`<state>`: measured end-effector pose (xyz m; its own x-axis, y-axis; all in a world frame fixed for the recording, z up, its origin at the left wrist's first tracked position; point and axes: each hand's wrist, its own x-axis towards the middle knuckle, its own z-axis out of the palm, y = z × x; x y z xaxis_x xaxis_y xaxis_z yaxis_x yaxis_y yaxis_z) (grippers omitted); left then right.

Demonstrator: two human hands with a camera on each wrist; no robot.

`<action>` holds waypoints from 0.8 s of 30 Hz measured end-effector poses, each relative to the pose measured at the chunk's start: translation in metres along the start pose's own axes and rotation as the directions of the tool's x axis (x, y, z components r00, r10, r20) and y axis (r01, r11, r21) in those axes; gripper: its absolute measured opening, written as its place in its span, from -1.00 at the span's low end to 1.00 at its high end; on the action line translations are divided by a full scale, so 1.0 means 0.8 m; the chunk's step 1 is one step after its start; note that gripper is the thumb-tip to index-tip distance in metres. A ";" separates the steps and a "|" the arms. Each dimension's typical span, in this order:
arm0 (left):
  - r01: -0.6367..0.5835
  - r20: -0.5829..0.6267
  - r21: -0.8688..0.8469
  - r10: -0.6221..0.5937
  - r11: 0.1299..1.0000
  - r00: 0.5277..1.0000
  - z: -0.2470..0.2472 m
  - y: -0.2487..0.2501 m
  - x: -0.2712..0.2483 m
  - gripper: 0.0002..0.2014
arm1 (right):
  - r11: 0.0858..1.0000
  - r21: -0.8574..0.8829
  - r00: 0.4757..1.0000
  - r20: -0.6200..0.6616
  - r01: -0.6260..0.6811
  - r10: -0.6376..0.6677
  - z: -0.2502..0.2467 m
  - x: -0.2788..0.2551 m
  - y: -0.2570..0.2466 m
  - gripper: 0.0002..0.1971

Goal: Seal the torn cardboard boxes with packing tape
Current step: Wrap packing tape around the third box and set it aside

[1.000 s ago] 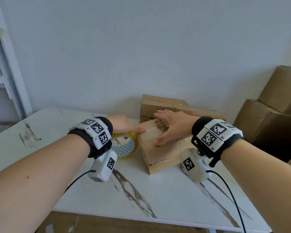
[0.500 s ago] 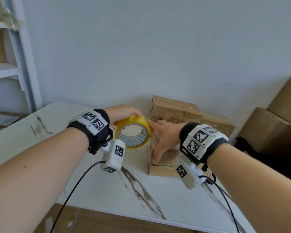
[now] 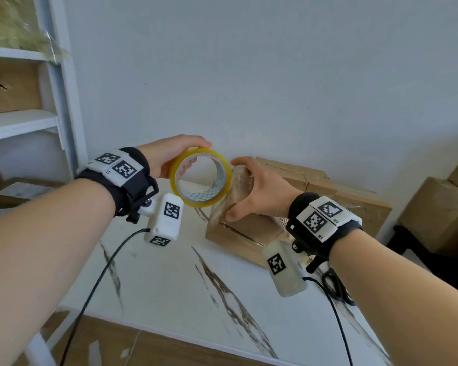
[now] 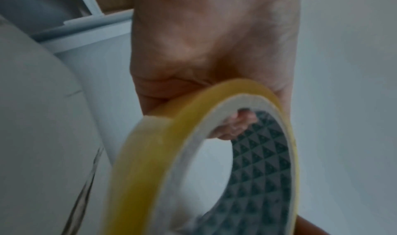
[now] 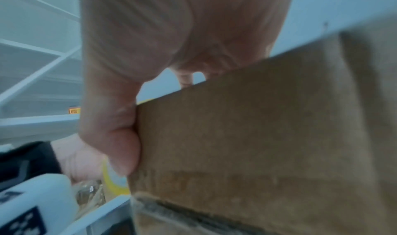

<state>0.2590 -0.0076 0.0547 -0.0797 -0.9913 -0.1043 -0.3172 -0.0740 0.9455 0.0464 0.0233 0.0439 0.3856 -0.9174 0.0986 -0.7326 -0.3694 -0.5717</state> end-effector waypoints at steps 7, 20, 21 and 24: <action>0.169 0.056 0.500 -0.226 0.849 0.972 -0.017 -0.005 -0.007 -0.51 | 0.925 0.377 0.996 -0.088 0.048 -0.016 -0.014 0.001 0.011 -0.13; 0.147 0.058 0.662 -0.246 0.735 0.968 0.015 0.035 -0.006 -0.43 | 0.742 0.660 0.991 -0.127 0.121 -0.049 -0.024 -0.014 0.033 -0.10; 0.144 0.036 0.682 -0.230 0.717 0.973 0.019 0.038 -0.006 -0.43 | 0.765 0.634 0.992 -0.119 0.113 -0.048 -0.027 -0.016 0.035 -0.09; 0.115 0.014 0.737 -0.185 0.666 0.983 0.031 0.051 -0.001 -0.40 | 0.868 0.492 0.997 -0.056 0.074 -0.053 -0.043 -0.025 0.038 -0.03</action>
<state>0.2228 -0.0070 0.0858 -0.0332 -0.9589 -0.2819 -0.9171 -0.0829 0.3900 -0.0032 0.0252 0.0524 0.3921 -0.9033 0.1739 -0.3314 -0.3150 -0.8893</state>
